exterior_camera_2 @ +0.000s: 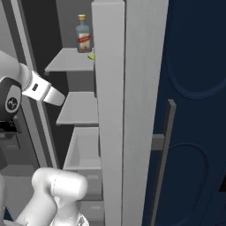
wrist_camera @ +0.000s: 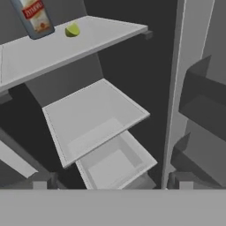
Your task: Grab a lemon wedge from the fridge and one ice cube from the ice bowl, and put them in the glass of lemonade.
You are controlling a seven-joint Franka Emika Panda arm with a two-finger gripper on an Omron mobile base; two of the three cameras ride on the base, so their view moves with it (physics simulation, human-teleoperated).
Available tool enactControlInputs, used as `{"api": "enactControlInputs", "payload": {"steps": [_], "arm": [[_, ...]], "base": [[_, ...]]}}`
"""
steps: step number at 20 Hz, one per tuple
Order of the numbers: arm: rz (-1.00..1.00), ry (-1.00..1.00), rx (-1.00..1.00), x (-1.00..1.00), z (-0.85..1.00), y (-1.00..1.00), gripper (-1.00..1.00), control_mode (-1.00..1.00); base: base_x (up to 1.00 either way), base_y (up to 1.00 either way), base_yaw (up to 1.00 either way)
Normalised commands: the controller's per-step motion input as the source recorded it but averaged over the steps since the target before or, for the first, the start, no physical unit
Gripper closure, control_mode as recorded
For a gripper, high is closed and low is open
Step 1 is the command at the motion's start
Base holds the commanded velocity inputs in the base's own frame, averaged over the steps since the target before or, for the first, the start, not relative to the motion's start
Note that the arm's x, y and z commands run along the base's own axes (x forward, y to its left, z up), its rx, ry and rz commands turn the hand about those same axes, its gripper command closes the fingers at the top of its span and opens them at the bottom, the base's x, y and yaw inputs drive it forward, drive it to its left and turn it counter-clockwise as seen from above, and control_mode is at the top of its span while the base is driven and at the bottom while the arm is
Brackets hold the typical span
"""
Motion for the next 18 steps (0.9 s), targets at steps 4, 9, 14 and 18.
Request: {"api": "enactControlInputs", "payload": {"steps": [4,9,14,18], "arm": [[0.00,0.00,0.00,0.00,0.00,0.00,-1.00,1.00],[0.00,-0.02,0.00,0.08,0.04,0.00,-1.00,-1.00],[0.13,-0.11,0.13,-0.03,0.53,-0.10,-1.00,-1.00],[0.05,0.00,0.05,0.01,0.31,0.01,-1.00,-1.00]], "base": [[0.24,-0.39,0.06],[0.02,0.00,0.00],[0.00,0.00,0.00],[0.00,0.00,0.00]]}}
